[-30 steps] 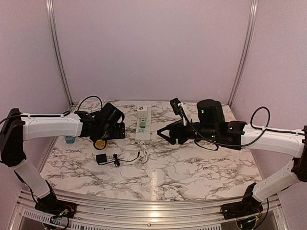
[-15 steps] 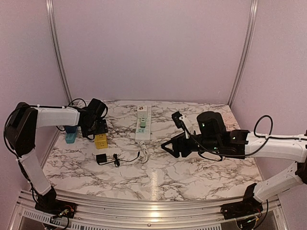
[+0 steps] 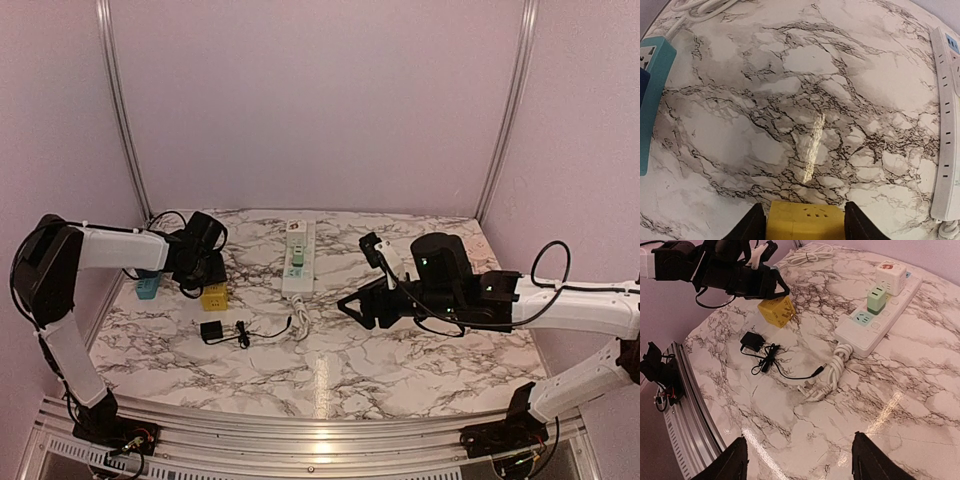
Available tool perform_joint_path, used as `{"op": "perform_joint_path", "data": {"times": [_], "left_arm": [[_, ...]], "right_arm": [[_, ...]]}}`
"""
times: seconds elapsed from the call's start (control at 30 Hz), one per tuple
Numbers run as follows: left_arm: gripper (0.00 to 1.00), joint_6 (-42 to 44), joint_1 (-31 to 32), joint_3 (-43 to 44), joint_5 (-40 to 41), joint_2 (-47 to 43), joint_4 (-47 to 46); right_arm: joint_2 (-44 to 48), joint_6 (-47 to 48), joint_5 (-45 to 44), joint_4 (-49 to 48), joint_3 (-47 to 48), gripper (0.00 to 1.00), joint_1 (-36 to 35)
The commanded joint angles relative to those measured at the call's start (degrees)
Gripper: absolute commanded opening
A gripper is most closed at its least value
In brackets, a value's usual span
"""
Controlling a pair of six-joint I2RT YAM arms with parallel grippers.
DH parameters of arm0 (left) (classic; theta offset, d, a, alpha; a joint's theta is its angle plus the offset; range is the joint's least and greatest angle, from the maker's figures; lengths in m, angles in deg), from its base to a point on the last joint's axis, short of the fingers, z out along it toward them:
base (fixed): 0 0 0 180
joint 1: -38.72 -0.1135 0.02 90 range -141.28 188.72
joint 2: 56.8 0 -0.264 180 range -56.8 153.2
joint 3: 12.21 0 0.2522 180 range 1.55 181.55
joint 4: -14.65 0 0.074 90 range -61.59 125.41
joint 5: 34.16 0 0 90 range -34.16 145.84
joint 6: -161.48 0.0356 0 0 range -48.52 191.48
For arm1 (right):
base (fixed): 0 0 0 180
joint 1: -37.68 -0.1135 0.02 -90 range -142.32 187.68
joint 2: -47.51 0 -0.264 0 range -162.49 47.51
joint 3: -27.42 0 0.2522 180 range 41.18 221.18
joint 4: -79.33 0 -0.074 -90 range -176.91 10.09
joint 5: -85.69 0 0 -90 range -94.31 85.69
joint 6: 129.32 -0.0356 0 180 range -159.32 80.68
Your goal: Insert the plug
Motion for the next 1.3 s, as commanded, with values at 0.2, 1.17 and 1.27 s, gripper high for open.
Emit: {"op": "perform_joint_path", "data": {"times": [0.2,1.17,1.27], "left_arm": [[0.51,-2.73,7.34,-9.31,-2.30,-3.82,-1.93],[0.88,-0.74,20.59,-3.35,4.96,-10.84,5.52],[0.89,0.11,20.63,2.45,3.12,-6.89,5.43]], "right_arm": [[0.23,0.61,-1.02,1.28,2.35,0.68,-0.64],[-1.67,2.29,-0.99,2.12,4.25,0.70,-0.64],[0.02,2.29,-2.21,3.00,3.63,0.70,-0.65]]}}
